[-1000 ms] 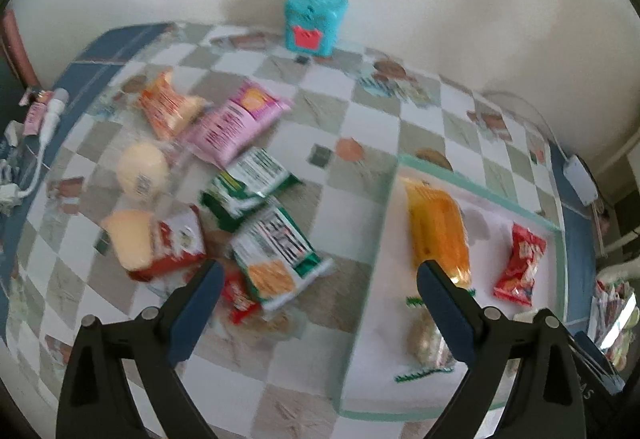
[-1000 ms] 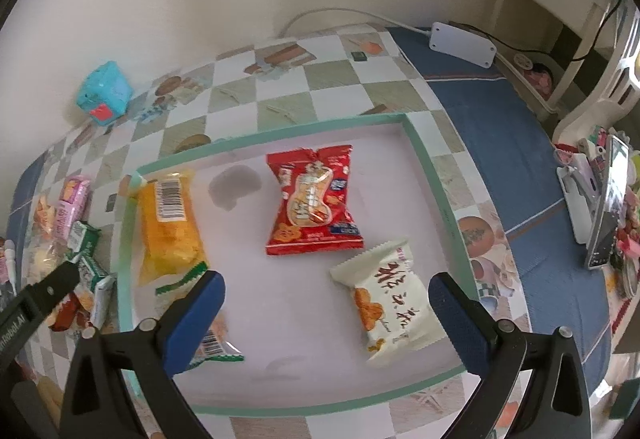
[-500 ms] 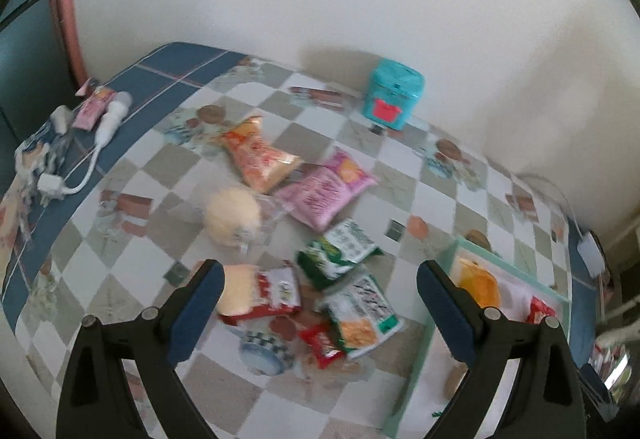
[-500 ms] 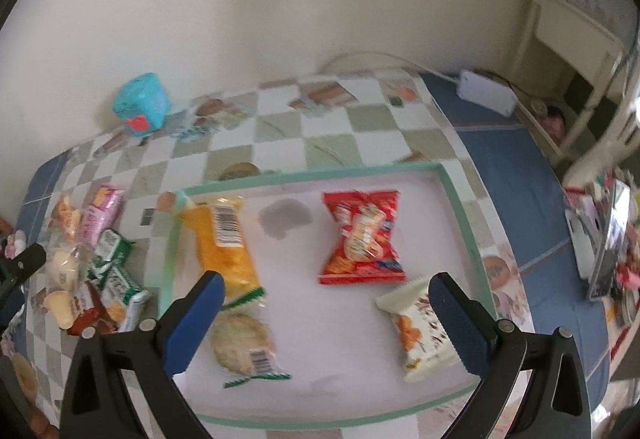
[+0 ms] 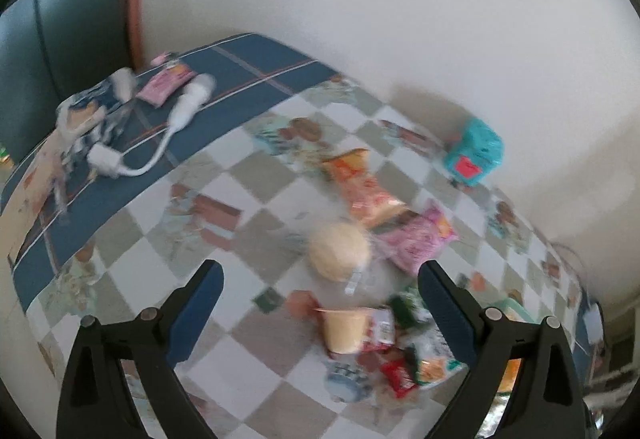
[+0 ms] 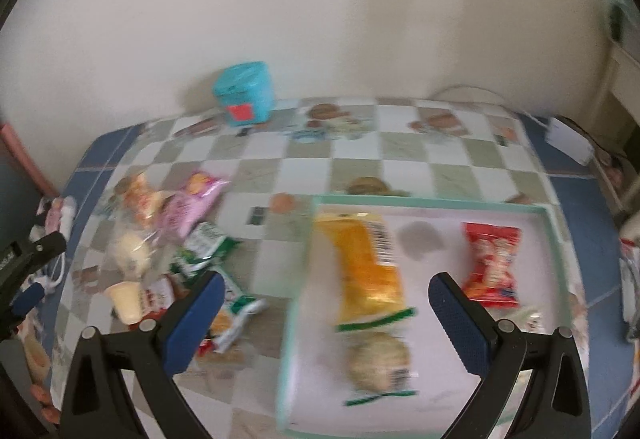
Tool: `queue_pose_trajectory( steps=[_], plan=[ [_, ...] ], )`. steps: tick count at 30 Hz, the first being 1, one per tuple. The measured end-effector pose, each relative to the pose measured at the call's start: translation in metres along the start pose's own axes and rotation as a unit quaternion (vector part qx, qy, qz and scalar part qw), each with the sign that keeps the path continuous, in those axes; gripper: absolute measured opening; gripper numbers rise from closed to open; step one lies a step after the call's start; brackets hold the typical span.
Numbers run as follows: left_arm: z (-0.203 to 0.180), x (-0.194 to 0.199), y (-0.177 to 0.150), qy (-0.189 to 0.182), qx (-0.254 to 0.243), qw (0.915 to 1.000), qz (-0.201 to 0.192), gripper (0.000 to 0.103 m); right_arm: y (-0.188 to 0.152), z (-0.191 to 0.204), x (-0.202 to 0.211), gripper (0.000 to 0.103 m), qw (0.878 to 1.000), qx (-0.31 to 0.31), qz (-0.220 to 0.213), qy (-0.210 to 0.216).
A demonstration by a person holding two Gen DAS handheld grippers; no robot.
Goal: Organize snacks
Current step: 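Move both grippers back toward the snack pile, then grasp the pudding cup with the left gripper while the right grasps the green chip bag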
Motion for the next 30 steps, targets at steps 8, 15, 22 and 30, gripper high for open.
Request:
queue_pose_trajectory(
  steps=[8, 15, 22, 30],
  plan=[
    [0.039, -0.017, 0.008, 0.026, 0.050, 0.9983, 0.010, 0.102, 0.004, 0.049, -0.023, 0.103, 0.999, 0.042, 0.016, 0.028],
    [0.022, -0.045, -0.008, -0.007, 0.047, 0.9967, 0.066, 0.102, -0.007, 0.073, -0.057, 0.103, 0.994, 0.080, 0.056, 0.038],
    [-0.003, -0.065, -0.034, -0.005, -0.001, 0.9936, 0.112, 0.102, -0.019, 0.089, -0.081, 0.103, 0.989, 0.120, 0.078, 0.035],
    [-0.008, -0.079, -0.052, 0.026, -0.030, 0.9896, 0.139, 0.102, -0.027, 0.098, -0.094, 0.099, 0.984, 0.153, 0.087, 0.028]
  ],
)
Point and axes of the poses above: each gripper's, at about its wrist camera, not at the fingertips, and x roughly against the way its jaws point, z to its left, y to its top, the point moved 8 cm from there along -x, roughly the way its jaws point, and after that the axes turned 13 degrees about x, right-handed, at the moved point
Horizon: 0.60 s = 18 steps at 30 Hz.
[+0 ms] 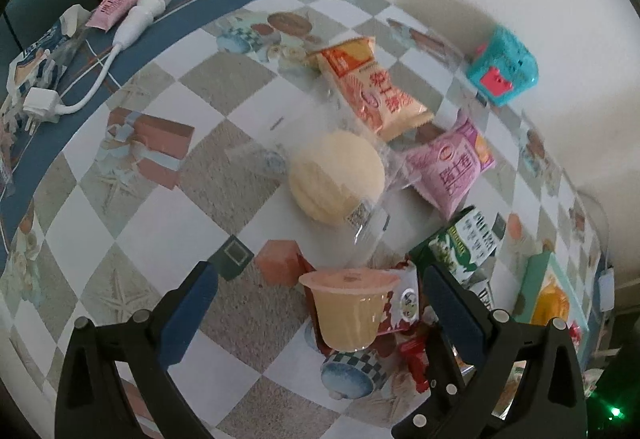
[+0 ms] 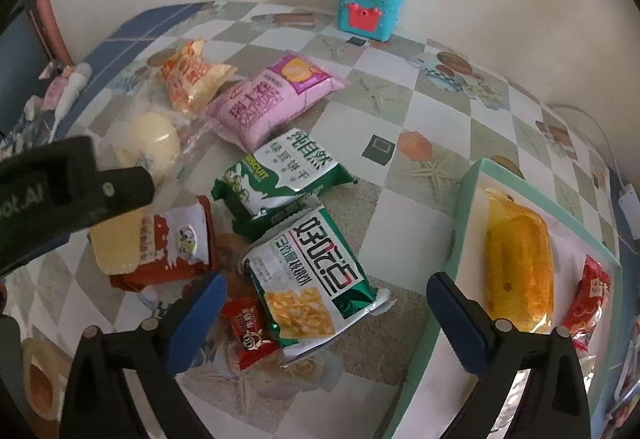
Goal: Organize snacks
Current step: 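Grasp the pudding cup with the left gripper while the right grasps the green chip bag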
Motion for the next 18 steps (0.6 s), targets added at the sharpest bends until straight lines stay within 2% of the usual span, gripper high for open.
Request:
queue_pose_trajectory(
  steps=[7, 9, 13, 15, 18],
  plan=[
    [0.001, -0.003, -0.003, 0.005, -0.004, 1.0000, 0.005, 0.099, -0.002, 0.007, -0.010, 0.088, 1.000, 0.008, 0.005, 0.007],
    [0.000, -0.003, -0.004, 0.007, -0.009, 0.9999, 0.006, 0.080, -0.004, 0.006, -0.012, 0.080, 1.000, 0.008, 0.007, 0.004],
    [-0.004, -0.006, -0.005, 0.004, -0.013, 0.9998, 0.014, 0.066, -0.005, 0.002, -0.010, 0.074, 1.000, -0.010, 0.000, 0.019],
    [-0.006, -0.005, -0.006, -0.003, -0.013, 0.9998, 0.016, 0.044, -0.004, 0.000, -0.008, 0.068, 1.000, -0.014, -0.004, 0.023],
    [-0.008, -0.005, -0.008, 0.005, -0.023, 0.9997, 0.012, 0.044, -0.003, -0.001, -0.007, 0.067, 0.999, -0.020, -0.006, 0.027]
  ],
)
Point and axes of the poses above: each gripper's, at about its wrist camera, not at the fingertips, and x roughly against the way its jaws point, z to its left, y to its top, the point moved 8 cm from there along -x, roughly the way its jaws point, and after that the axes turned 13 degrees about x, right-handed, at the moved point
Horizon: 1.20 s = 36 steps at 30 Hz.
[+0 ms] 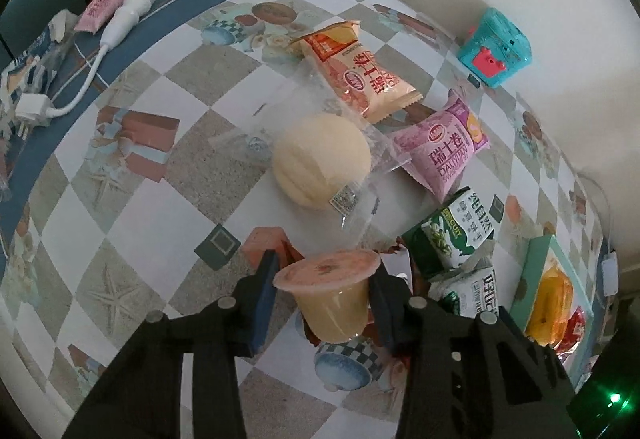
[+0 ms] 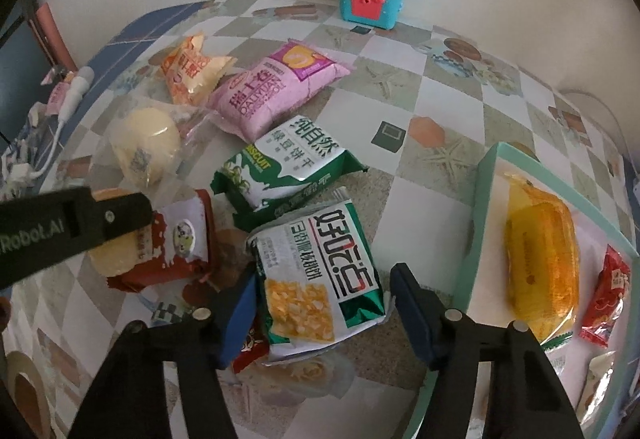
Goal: Organize snacks
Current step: 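Grasp the pudding cup with the left gripper while the right grasps the green chip bag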
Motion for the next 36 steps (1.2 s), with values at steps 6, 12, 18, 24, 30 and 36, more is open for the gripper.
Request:
queue_pose_trajectory(
  steps=[6, 12, 18, 24, 30, 36],
  plan=[
    [-0.002, 0.006, -0.001, 0.006, -0.009, 0.9999, -0.006, 0.044, 0.003, -0.004, 0.006, 0.064, 1.000, -0.014, -0.008, 0.014],
    [0.001, 0.021, 0.000, 0.007, -0.003, 0.9997, -0.022, 0.044, 0.004, -0.006, 0.015, 0.062, 0.999, -0.023, -0.015, 0.017],
    [-0.002, 0.037, 0.000, -0.003, -0.005, 0.9993, -0.036, 0.044, -0.001, -0.006, 0.018, 0.061, 0.999, -0.031, -0.012, 0.024],
    [-0.005, 0.048, 0.000, -0.007, -0.008, 0.9988, -0.047, 0.044, 0.001, -0.012, 0.033, 0.061, 0.999, -0.039, -0.025, 0.026],
    [-0.008, 0.060, 0.002, -0.018, -0.008, 0.9981, -0.058, 0.044, 0.006, -0.019, 0.050, 0.061, 0.998, -0.046, -0.034, 0.017],
    [-0.013, 0.073, 0.003, -0.027, -0.011, 0.9971, -0.071, 0.044, 0.011, -0.026, 0.073, 0.061, 0.997, -0.053, -0.052, 0.008]
  ],
)
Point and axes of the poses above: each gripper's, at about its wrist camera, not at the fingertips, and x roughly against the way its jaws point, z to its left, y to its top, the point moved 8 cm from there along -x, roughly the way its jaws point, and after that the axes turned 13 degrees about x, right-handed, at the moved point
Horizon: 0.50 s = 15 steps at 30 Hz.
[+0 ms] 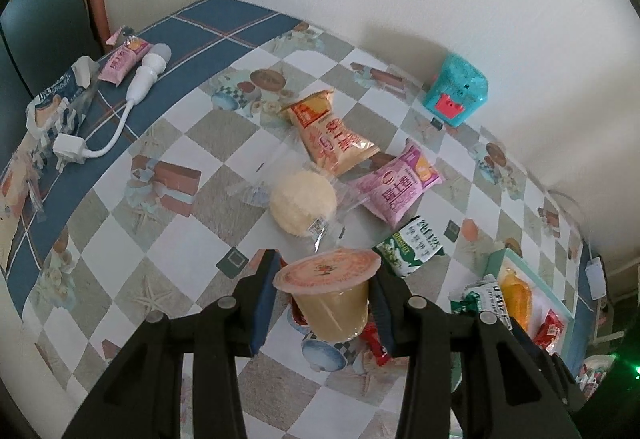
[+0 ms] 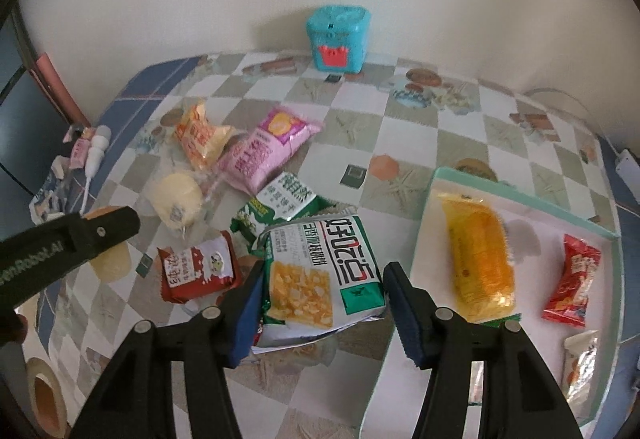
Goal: Organize snacks
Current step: 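Grasp the pudding cup with the left gripper while the right grasps the green chip bag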
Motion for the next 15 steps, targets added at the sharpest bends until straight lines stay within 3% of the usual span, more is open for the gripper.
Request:
queue_pose_trajectory(
  steps=[8, 15],
  plan=[
    [-0.020, 0.026, 0.000, -0.014, -0.021, 0.9993, -0.026, 0.044, 0.011, -0.016, 0.045, 0.061, 0.999, -0.021, -0.046, -0.017],
    [-0.041, 0.045, -0.009, -0.036, -0.045, 0.9976, -0.038, 0.044, 0.004, -0.038, 0.079, 0.061, 0.995, -0.042, -0.071, -0.057]
  ],
)
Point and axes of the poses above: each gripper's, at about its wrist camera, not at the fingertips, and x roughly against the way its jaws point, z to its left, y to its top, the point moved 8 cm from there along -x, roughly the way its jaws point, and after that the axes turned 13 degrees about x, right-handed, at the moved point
